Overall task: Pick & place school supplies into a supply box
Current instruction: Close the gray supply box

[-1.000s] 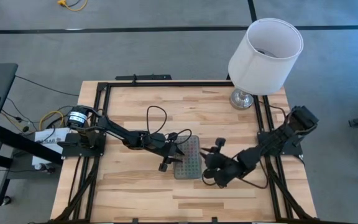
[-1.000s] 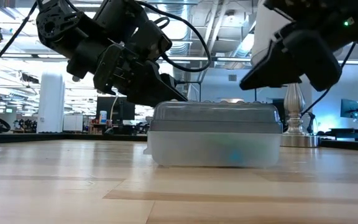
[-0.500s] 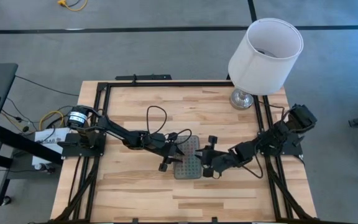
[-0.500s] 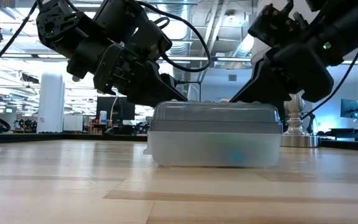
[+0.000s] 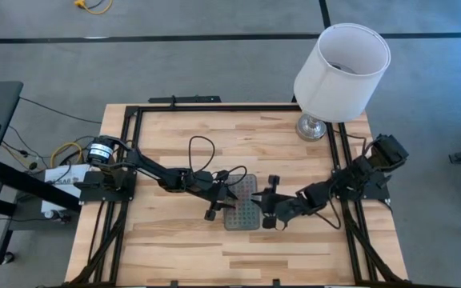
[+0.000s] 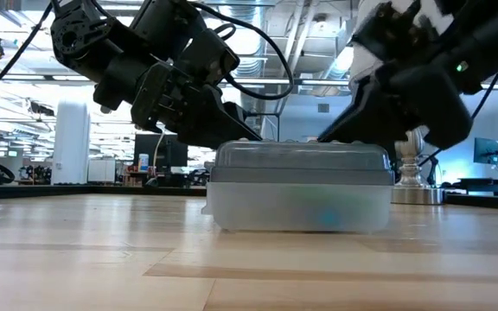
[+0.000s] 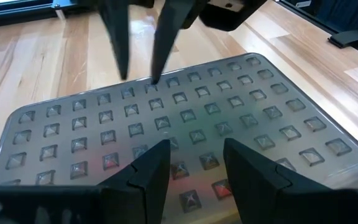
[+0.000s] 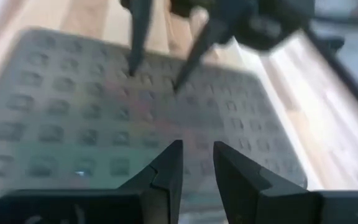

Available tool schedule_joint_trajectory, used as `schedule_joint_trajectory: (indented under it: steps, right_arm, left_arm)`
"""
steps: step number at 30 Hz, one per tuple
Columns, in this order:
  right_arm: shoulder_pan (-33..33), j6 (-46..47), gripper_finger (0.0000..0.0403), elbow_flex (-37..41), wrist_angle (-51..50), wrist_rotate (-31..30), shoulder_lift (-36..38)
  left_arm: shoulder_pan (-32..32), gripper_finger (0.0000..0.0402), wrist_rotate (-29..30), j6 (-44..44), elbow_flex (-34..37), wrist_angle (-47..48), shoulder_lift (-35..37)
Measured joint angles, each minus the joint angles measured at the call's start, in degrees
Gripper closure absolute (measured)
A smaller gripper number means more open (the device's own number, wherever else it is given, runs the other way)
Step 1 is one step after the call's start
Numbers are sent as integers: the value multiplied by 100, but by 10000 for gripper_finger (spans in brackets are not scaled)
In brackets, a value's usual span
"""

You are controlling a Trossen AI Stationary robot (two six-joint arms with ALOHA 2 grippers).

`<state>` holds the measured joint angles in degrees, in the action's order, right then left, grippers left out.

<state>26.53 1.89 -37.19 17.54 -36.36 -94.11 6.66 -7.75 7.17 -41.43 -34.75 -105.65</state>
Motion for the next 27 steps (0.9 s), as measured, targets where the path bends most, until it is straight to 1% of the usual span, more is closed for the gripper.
schedule_joint_trajectory:
  steps: [3, 8, 16, 22, 27]
  right_arm:
    - [167, -360, 317, -6, 293, -166, 8]
    - [425, -689, 317, -7, 395, -553, 11]
    - [743, -777, 317, -12, 99, -1020, 329]
    - [933, -777, 317, -13, 53, -1091, 533]
    - [976, -790, 317, -13, 49, -1090, 531]
  left_arm:
    - [0, 255, 0, 26, -2, -1, 0]
    - [0, 255, -2, 29, -2, -1, 2]
    - [22, 255, -6, 163, -2, 8, 108]
    - [150, 255, 41, 448, 35, 290, 592]
    - [195, 255, 278, 552, 17, 261, 1005]
